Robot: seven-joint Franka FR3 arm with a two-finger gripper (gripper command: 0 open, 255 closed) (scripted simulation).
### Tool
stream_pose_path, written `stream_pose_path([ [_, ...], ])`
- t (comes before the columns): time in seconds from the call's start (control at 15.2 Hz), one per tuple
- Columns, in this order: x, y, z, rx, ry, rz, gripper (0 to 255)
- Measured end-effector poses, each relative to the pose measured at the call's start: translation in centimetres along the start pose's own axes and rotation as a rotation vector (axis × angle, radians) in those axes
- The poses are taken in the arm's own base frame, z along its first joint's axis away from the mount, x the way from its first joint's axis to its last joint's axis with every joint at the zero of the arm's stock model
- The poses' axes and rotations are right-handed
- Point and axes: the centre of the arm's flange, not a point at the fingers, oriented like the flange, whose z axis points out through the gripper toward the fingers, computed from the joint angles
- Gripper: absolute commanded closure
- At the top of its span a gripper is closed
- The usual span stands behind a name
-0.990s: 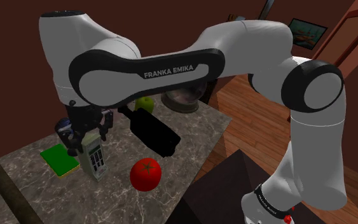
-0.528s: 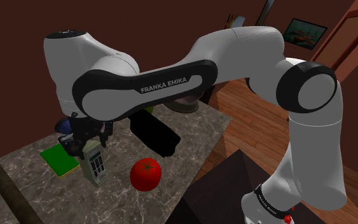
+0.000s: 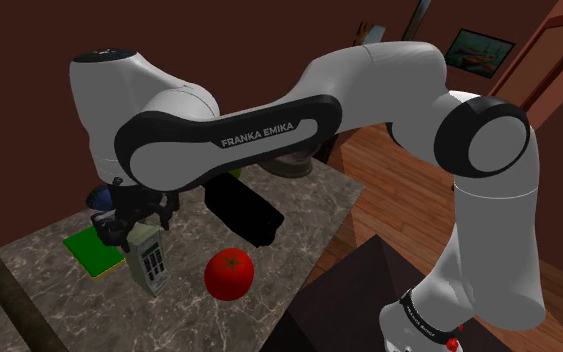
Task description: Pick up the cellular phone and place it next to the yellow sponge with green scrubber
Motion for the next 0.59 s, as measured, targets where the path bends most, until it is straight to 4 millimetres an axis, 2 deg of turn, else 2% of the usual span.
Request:
stream_pose_path([
  [0.33, 0.0, 0.0, 0.0, 0.000, 0.000, 0.000, 0],
  [0.4, 0.0, 0.0, -0.5, 0.000, 0.000, 0.000, 0],
  [0.59, -0.1, 0.0, -3.8, 0.001, 0.002, 0.000, 0],
])
